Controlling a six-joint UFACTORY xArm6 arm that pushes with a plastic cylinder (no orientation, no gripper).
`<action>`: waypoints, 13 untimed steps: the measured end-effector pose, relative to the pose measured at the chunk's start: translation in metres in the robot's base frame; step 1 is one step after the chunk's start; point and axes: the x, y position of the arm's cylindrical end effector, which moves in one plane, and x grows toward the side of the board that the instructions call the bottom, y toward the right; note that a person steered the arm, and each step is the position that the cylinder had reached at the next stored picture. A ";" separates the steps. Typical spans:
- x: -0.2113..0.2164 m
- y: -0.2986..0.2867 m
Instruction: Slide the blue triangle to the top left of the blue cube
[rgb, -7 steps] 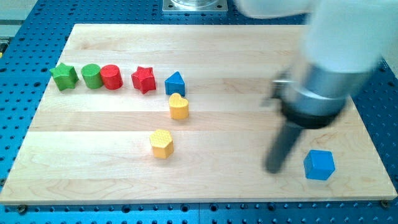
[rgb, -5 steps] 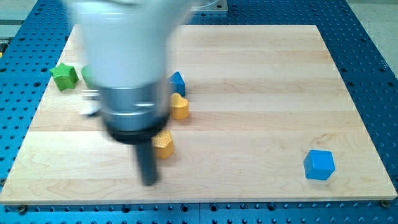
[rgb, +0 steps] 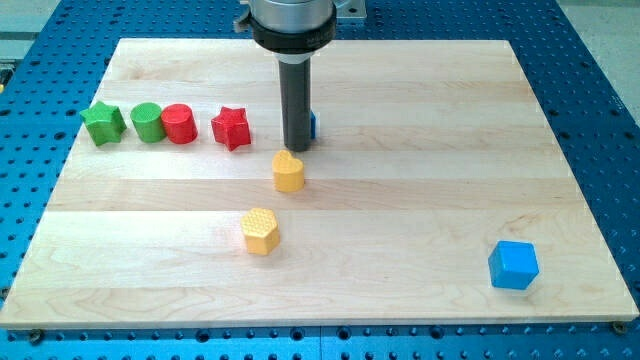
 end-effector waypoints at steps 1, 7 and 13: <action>-0.038 0.000; -0.028 0.079; 0.100 0.101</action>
